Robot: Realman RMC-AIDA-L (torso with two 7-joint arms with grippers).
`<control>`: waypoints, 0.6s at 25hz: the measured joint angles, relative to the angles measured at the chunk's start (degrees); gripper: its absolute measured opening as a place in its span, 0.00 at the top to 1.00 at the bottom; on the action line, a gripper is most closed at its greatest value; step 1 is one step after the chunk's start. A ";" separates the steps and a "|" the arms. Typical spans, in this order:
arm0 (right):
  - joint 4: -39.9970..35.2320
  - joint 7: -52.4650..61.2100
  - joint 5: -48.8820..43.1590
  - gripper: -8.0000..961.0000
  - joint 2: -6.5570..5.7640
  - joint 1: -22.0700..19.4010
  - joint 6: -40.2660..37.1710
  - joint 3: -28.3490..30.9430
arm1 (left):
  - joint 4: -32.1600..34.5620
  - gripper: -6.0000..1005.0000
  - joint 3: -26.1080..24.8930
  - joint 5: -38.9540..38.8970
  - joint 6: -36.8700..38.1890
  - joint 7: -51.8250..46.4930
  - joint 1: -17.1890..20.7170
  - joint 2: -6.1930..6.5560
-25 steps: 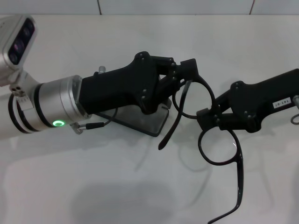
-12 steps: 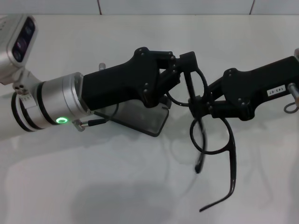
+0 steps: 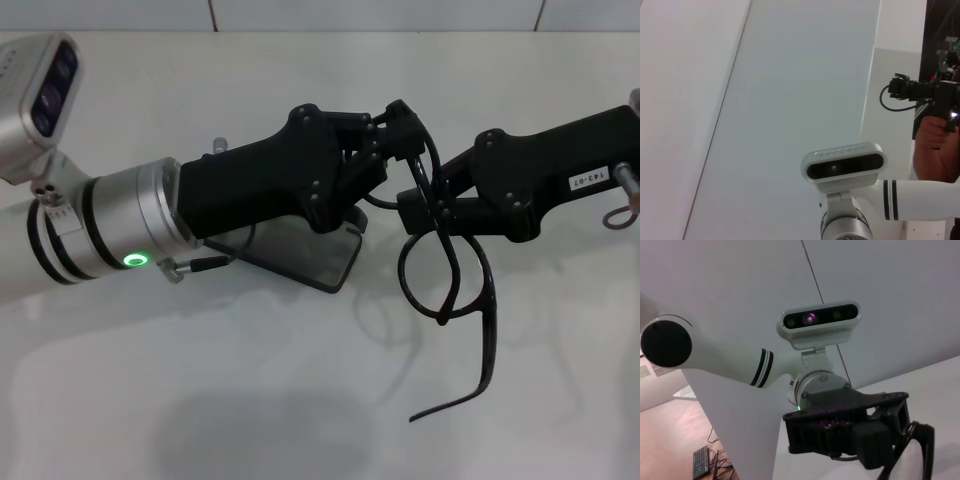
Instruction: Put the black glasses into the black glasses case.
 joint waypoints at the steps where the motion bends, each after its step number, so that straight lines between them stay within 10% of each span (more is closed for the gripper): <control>1: 0.00 0.01 0.01 0.88 0.00 0.01 0.00 0.00 | 0.00 0.99 0.02 0.01 -0.02 0.01 -0.09 0.01; 15: 3.48 0.40 0.11 0.88 -2.03 -0.94 2.09 9.68 | 2.14 0.99 -0.16 -10.18 8.52 -0.55 5.73 1.01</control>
